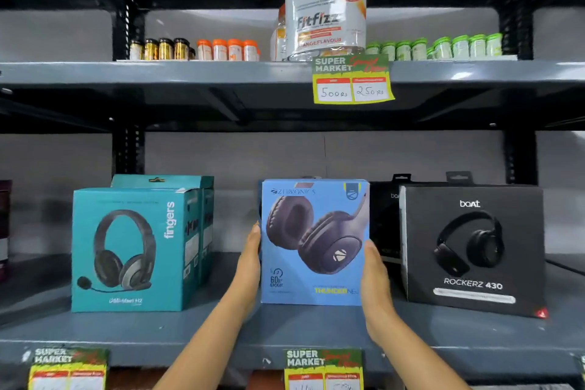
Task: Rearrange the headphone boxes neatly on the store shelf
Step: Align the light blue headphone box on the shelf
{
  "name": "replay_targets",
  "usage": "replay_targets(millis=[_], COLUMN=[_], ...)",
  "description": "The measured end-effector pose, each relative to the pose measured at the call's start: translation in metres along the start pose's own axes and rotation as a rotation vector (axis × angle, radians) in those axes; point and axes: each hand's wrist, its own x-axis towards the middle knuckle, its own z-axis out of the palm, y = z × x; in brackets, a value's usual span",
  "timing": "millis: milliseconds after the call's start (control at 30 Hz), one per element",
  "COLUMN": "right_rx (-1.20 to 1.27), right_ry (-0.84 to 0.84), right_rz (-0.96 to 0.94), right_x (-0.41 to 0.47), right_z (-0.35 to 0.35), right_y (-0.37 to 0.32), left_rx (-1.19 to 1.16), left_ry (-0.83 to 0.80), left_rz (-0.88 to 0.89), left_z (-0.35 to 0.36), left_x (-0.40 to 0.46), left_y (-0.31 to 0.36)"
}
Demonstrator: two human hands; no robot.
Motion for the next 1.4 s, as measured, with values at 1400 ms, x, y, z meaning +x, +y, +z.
replay_targets(millis=[1400], right_rx=[0.241], right_ry=[-0.235], right_rz=[0.330], right_x=[0.052], right_z=[0.026], right_y=[-0.002], left_rx=[0.039], left_ry=[-0.069], left_rz=[-0.328], left_z=[-0.044], left_x=[0.024], left_y=[0.009])
